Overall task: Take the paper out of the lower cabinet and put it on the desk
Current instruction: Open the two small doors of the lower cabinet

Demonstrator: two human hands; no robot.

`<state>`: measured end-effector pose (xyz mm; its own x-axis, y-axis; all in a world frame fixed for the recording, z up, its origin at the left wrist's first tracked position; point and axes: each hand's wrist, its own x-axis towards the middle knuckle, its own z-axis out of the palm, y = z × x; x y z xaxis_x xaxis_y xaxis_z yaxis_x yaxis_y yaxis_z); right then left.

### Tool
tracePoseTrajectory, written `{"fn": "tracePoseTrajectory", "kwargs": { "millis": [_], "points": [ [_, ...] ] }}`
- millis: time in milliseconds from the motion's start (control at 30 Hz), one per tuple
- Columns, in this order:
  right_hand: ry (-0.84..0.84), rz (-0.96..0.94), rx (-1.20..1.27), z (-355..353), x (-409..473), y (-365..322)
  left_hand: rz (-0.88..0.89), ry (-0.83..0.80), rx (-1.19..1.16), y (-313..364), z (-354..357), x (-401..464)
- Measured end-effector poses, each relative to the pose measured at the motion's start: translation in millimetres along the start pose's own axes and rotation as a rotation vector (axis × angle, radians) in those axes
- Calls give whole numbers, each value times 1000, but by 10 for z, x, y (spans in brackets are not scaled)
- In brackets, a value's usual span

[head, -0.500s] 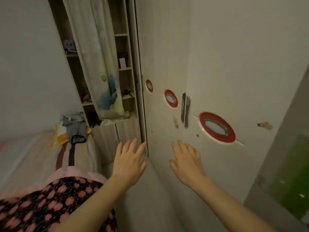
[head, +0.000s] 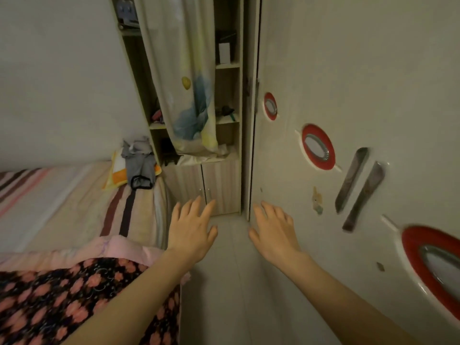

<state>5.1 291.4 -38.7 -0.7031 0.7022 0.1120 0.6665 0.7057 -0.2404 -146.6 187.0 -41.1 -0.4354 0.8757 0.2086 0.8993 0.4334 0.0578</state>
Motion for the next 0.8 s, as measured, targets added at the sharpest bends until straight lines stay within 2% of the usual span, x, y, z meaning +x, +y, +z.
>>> {"fn": "tracePoseTrajectory", "kwargs": {
  "millis": [200, 533, 800],
  "points": [
    [-43, -43, -21, 435, 1253, -36, -99, -80, -48, -572, 393, 974],
    [-117, 0, -5, 1208, 3486, -328, -122, -194, -39, -1898, 1041, 2918],
    [-207, 58, 4, 1689, 4974, -190, -105, -293, 9, -2529, 1614, 4119]
  ]
}}
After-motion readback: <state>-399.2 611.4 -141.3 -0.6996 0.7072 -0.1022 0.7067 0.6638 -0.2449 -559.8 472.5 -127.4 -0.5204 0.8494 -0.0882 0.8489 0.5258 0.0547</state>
